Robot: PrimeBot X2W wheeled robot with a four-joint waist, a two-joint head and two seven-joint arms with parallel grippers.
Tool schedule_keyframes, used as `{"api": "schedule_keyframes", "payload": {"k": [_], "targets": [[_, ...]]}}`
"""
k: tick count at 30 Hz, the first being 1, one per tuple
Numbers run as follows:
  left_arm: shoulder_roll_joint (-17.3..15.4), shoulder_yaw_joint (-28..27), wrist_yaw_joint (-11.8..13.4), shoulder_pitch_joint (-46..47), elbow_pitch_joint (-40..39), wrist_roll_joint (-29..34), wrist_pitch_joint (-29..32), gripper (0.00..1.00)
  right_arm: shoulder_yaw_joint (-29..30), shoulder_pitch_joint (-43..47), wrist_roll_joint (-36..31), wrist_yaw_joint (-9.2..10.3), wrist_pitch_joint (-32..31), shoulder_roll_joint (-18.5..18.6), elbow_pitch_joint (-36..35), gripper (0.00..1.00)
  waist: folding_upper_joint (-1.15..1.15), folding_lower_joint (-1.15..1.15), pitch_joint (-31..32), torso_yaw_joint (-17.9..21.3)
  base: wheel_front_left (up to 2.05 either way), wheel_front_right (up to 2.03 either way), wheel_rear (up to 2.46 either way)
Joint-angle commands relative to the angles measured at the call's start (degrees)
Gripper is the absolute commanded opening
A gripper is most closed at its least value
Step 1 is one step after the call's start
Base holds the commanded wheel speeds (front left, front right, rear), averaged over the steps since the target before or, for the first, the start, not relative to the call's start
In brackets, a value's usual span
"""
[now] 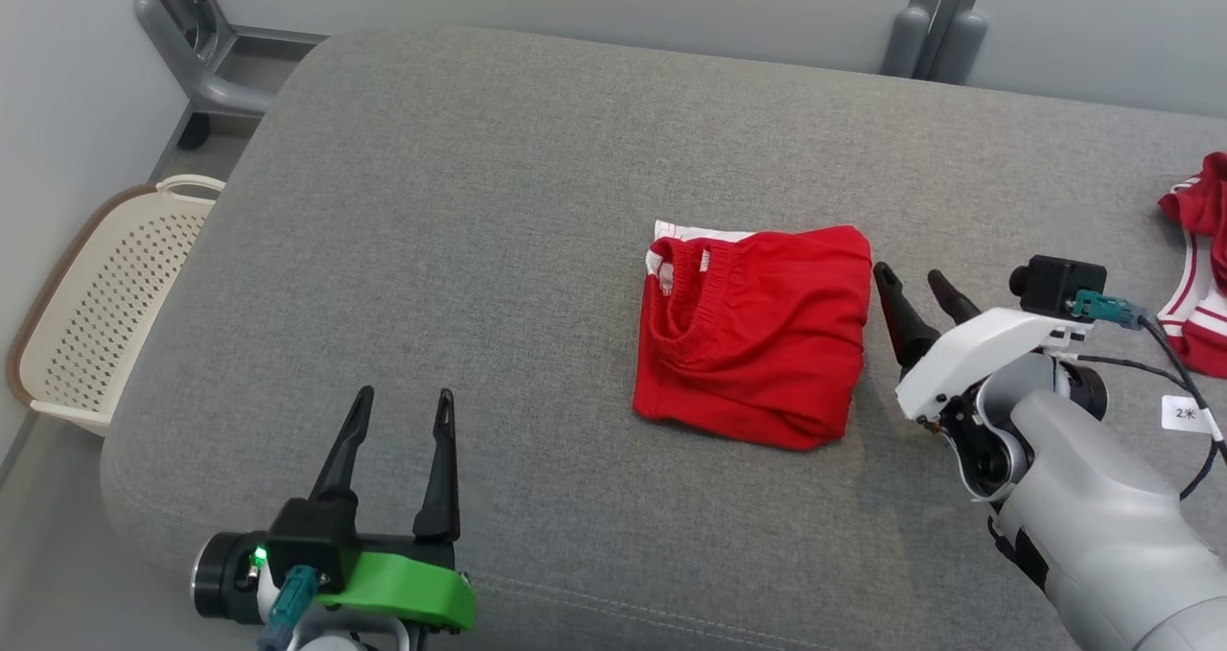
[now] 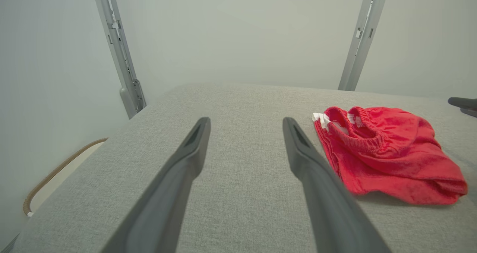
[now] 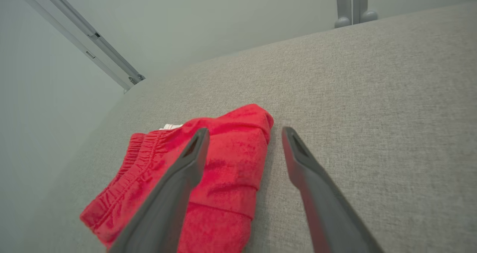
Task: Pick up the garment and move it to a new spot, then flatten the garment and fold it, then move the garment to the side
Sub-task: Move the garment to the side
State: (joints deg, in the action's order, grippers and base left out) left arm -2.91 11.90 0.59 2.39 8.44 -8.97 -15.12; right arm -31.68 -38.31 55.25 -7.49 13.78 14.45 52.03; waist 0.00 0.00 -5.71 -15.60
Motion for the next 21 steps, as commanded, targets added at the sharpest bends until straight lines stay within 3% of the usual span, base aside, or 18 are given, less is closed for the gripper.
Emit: {"api": "schedule_keyframes", "payload": {"k": [1,21], "targets": [[0.0,-0.5,0.4,-0.5,-0.1,0.6,0.1,1.0,-0.2,-0.3,-0.1,0.0,-0.3,-0.2,0.4,1.0,0.0,0.0,-0.1,0.1,0.0,0.0,0.0],[0.0,-5.4,0.7,0.4,-0.1,-0.3,0.1,1.0,0.0,-1.9,7.3,0.0,-9.0,-3.9,7.3,1.0,0.0,0.0,-2.2,-2.9,0.0,0.0,0.0]]}}
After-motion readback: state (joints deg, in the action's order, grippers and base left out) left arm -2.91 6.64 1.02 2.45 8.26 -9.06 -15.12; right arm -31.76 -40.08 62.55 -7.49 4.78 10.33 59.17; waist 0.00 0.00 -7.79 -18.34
